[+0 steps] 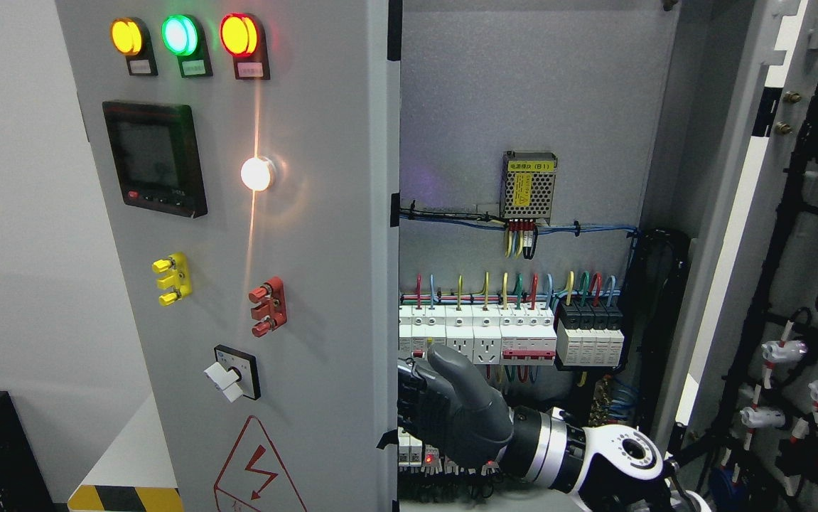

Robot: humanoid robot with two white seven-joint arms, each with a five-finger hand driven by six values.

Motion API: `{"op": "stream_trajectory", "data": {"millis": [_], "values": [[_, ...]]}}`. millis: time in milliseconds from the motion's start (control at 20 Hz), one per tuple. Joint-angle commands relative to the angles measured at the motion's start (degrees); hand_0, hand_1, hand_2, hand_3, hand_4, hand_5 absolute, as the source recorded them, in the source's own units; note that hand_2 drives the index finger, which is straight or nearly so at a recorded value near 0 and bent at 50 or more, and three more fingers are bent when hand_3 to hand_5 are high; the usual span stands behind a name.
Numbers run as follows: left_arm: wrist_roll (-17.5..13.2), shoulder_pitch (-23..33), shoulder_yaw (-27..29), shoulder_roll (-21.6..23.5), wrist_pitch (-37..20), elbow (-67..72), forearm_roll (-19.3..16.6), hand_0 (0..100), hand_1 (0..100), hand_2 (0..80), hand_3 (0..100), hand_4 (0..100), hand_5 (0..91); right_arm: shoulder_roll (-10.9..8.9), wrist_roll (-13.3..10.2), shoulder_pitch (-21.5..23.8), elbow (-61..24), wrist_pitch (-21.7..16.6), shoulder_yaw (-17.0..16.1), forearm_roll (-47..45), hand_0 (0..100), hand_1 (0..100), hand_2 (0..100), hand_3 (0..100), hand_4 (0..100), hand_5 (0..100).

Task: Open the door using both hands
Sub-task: 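Push the indicator-light door outward with the right hand, then sweep the right hand farther outward to swing the indicator-light door wide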

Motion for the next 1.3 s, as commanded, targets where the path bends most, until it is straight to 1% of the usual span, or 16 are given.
{"op": "stream_trajectory", "data": {"millis": [0, 251, 301, 401, 451, 551, 752, 952, 1253], "values": [[0.02, 0.0, -0.01, -0.44, 0.01, -0.03, 0.0, 0, 0, 0.0, 0, 0, 0.0, -1.41, 0.14, 1.42, -1.83, 0.05, 5.09, -0.05, 0, 0, 0, 0, 0, 0], [0.02, 0.0, -0.01, -0.44, 0.01, -0.03, 0.0, 0, 0, 0.0, 0, 0, 0.0, -1.76, 0.14, 1.95, -1.83, 0.05, 7.38, -0.22, 0, 0, 0, 0, 0, 0], [0.02, 0.0, -0.01, -0.52, 0.01, -0.11, 0.0, 0, 0, 0.0, 0, 0, 0.0, -1.93, 0.14, 1.95, -2.0, 0.05, 7.56, -2.23, 0, 0, 0, 0, 0, 0], [0.02, 0.0, -0.01, -0.52, 0.01, -0.12, -0.09, 0, 0, 0.0, 0, 0, 0.0, -3.07, 0.05, 1.86, -2.53, 0.66, 8.52, -10.29, 0, 0, 0, 0, 0, 0], [0.02, 0.0, -0.01, -0.52, 0.01, -0.03, -0.09, 0, 0, 0.0, 0, 0, 0.0, -4.03, -0.03, 1.86, -3.05, 1.71, 8.79, -12.51, 0, 0, 0, 0, 0, 0], [0.02, 0.0, -0.01, -0.52, 0.01, -0.03, 0.0, 0, 0, 0.0, 0, 0, 0.0, -4.75, -0.12, 1.86, -3.49, 2.68, 8.79, -12.79, 0, 0, 0, 0, 0, 0], [0.02, 0.0, -0.01, -0.52, 0.01, -0.03, 0.0, 0, 0, 0.0, 0, 0, 0.0, -4.84, -0.38, 1.95, -3.67, 2.77, 9.05, -12.79, 0, 0, 0, 0, 0, 0], [0.02, 0.0, -0.01, -0.52, 0.01, -0.03, 0.0, 0, 0, 0.0, 0, 0, 0.0, -4.75, -0.74, 2.21, -3.67, 2.6, 11.77, -10.26, 0, 0, 0, 0, 0, 0], [0.02, 0.0, -0.01, -0.52, 0.01, -0.12, 0.0, 0, 0, 0.0, 0, 0, 0.0, -3.78, -0.74, 2.82, -3.58, 2.42, 13.62, -7.87, 0, 0, 0, 0, 0, 0]]}}
